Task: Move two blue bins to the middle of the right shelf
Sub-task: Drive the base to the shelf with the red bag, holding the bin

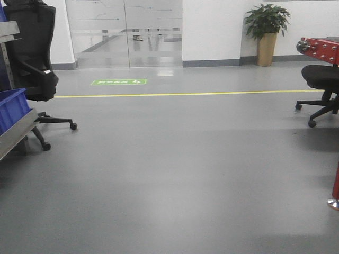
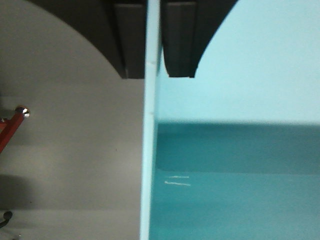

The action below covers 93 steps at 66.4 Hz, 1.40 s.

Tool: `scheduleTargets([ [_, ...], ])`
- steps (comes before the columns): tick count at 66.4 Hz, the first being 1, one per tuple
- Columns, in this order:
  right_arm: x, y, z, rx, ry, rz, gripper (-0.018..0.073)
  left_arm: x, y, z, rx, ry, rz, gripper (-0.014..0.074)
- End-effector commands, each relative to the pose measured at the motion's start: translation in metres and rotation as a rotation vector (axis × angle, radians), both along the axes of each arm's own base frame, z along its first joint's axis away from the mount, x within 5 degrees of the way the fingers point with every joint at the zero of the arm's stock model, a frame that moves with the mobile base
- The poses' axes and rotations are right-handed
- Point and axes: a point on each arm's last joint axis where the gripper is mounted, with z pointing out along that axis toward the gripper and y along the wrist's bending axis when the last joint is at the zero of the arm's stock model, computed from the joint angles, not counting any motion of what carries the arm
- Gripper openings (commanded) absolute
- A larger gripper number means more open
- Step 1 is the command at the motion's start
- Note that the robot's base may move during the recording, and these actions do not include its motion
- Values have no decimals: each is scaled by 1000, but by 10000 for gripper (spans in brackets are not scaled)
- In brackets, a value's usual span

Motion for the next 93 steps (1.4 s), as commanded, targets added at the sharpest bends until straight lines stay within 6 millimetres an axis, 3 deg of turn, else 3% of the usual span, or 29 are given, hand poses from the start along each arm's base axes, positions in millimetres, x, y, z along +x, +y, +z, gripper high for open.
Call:
scheduleTargets([
  [1, 0, -6, 12, -25, -96, -14, -165, -7, 3, 14, 13, -89, -30, -111],
  [93, 0, -6, 12, -25, -96, -14, -165, -7, 4, 15, 18, -93, -27, -111],
])
